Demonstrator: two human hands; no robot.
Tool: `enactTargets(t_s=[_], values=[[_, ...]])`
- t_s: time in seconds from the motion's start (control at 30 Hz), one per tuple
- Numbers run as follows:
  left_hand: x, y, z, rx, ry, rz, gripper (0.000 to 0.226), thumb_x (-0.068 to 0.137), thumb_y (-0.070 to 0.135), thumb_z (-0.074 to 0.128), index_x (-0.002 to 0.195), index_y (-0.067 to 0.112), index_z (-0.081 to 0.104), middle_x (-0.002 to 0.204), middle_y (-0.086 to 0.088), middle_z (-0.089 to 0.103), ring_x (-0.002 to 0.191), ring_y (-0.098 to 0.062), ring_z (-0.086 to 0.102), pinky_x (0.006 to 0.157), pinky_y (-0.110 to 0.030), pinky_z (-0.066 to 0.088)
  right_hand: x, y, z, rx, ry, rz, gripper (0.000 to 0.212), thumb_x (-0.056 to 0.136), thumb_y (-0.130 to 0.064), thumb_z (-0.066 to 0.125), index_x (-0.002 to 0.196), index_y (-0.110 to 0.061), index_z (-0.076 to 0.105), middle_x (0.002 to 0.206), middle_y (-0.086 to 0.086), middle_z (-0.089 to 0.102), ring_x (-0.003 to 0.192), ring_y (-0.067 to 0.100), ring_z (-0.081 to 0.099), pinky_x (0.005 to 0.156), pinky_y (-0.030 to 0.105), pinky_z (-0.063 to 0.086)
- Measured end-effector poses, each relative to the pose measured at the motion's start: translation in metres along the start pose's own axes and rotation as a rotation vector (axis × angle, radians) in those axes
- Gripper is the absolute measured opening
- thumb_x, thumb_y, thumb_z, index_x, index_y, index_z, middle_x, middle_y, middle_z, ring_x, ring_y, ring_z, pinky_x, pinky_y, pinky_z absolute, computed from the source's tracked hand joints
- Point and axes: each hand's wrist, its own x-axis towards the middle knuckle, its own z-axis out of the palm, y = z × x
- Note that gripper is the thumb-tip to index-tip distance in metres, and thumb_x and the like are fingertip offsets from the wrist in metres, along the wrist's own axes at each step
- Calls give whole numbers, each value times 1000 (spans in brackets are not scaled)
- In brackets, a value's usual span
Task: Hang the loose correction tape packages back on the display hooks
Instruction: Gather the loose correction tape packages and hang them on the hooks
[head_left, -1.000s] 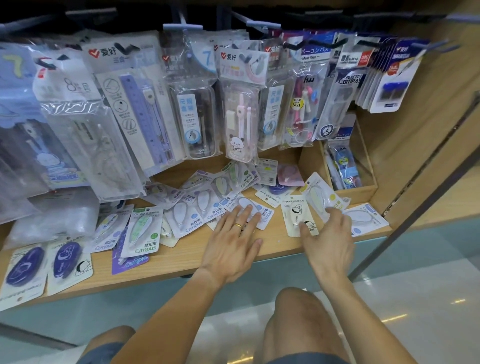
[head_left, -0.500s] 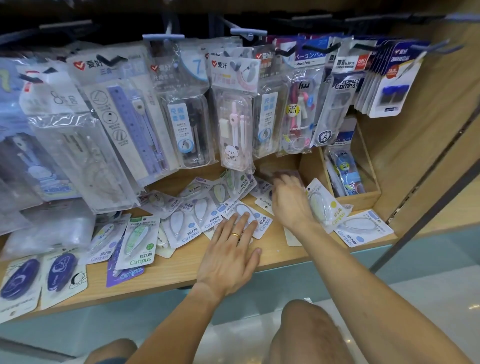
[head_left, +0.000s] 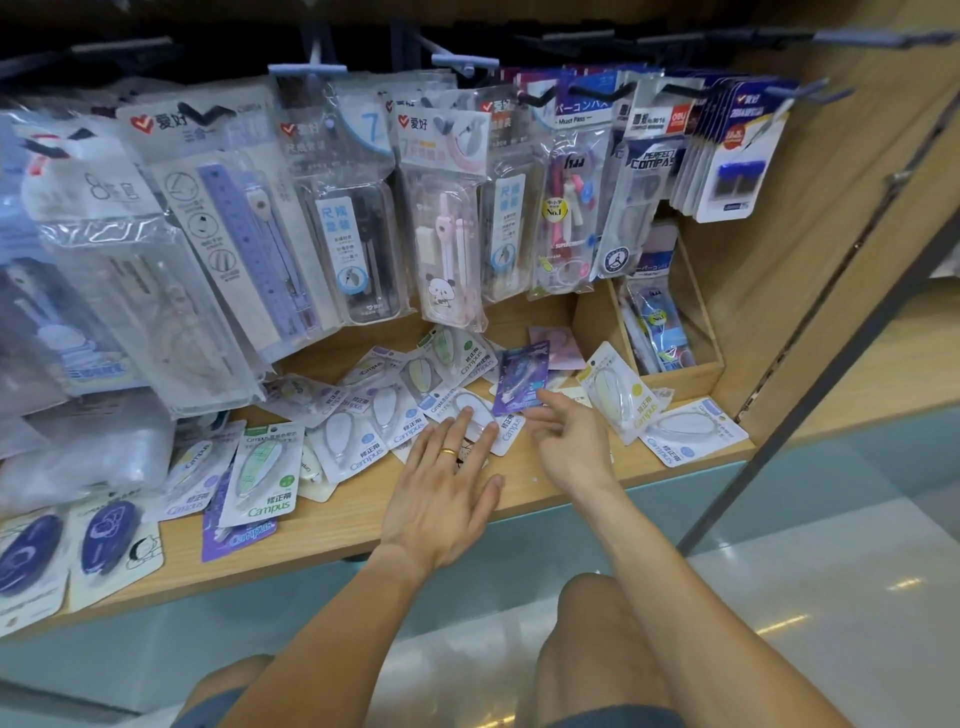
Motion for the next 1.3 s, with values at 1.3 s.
enactTargets(t_s=[1.3], values=[[-144,-134,-41,-112,110,-357,53,105,46,39,148,20,56,165,-13,41,154,-41,31,127,-50,26,-103,-88,184,321,-379,91,14,97,-9,61,110,-7,67,99,6,76,85,16,69,71,19,52]])
